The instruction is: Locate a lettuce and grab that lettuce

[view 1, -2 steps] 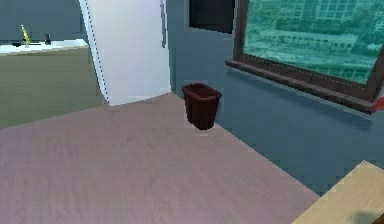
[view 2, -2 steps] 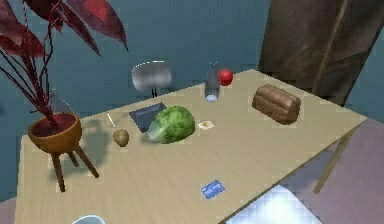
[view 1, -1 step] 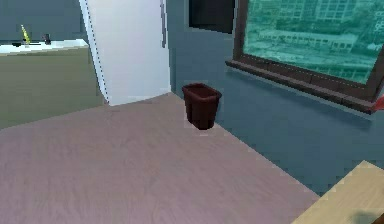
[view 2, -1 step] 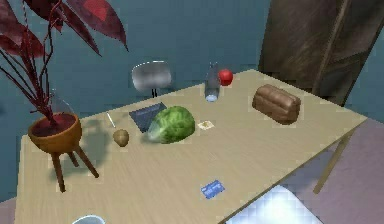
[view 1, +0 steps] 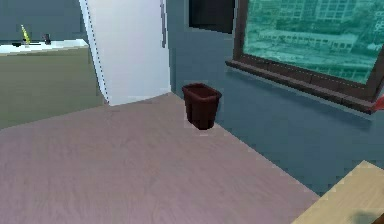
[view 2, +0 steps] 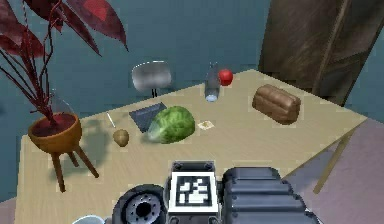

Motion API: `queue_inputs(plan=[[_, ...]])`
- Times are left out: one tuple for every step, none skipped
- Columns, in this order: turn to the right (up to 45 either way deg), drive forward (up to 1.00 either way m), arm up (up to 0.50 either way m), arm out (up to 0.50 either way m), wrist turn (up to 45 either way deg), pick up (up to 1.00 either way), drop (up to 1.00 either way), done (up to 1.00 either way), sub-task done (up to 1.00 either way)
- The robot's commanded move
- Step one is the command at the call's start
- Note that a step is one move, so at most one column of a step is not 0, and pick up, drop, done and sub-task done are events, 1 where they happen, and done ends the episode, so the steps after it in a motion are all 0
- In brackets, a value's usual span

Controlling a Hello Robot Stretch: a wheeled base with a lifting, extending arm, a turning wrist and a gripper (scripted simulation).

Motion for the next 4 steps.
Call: queue_inputs(plan=[[0.0, 0.0, 0.0, 0.42, 0.0, 0.0, 0.0, 0.0, 0.0], [0.0, 0.0, 0.0, 0.0, 45.0, 0.0, 0.0, 0.0, 0.0], [0.0, 0.0, 0.0, 0.0, 45.0, 0.0, 0.0, 0.0, 0.0], [0.0, 0.0, 0.0, 0.0, 45.0, 0.0, 0.0, 0.0, 0.0]])
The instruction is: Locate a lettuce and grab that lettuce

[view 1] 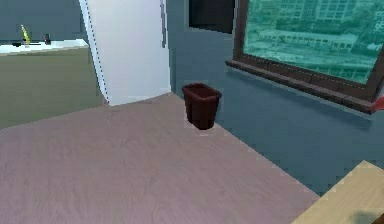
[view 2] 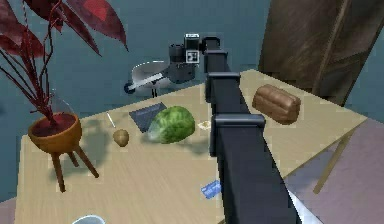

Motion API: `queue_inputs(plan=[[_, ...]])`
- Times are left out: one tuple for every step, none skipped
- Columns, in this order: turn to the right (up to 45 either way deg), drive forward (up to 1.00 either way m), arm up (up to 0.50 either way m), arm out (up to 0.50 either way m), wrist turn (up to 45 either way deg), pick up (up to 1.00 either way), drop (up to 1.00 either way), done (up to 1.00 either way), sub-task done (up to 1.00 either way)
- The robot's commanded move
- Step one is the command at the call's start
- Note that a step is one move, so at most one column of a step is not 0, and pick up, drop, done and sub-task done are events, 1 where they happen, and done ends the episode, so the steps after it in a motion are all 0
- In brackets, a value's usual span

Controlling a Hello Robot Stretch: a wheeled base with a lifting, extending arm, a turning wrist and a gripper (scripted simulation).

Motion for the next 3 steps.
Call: queue_inputs(plan=[[0.0, 0.0, 0.0, 0.0, 24.0, 0.0, 0.0, 0.0, 0.0], [0.0, 0.0, -0.26, 0.0, 0.0, 0.0, 0.0, 0.0, 0.0], [0.0, 0.0, 0.0, 0.0, 0.0, 1.0, 0.0, 0.0, 0.0]])
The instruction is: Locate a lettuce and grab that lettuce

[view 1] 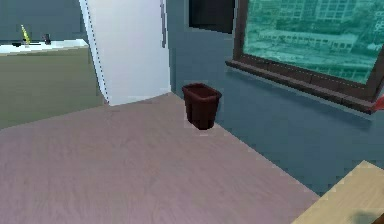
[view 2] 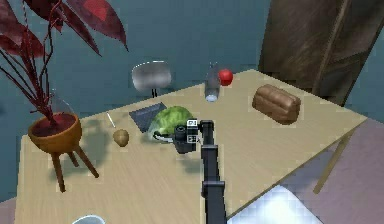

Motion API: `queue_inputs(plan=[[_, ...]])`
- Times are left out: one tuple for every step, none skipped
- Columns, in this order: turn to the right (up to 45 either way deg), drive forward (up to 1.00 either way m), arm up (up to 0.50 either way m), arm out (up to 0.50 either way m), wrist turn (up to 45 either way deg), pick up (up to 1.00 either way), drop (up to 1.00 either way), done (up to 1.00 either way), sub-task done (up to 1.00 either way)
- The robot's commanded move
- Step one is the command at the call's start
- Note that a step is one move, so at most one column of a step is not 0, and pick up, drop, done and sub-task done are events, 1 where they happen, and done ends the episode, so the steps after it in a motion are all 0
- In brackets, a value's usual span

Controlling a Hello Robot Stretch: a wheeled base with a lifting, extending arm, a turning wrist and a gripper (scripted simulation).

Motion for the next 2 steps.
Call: queue_inputs(plan=[[0.0, 0.0, 0.1, 0.0, 0.0, 0.0, 0.0, 0.0, 0.0], [0.0, 0.0, 0.0, 0.0, 0.0, 0.0, 0.0, 1.0, 0.0]])
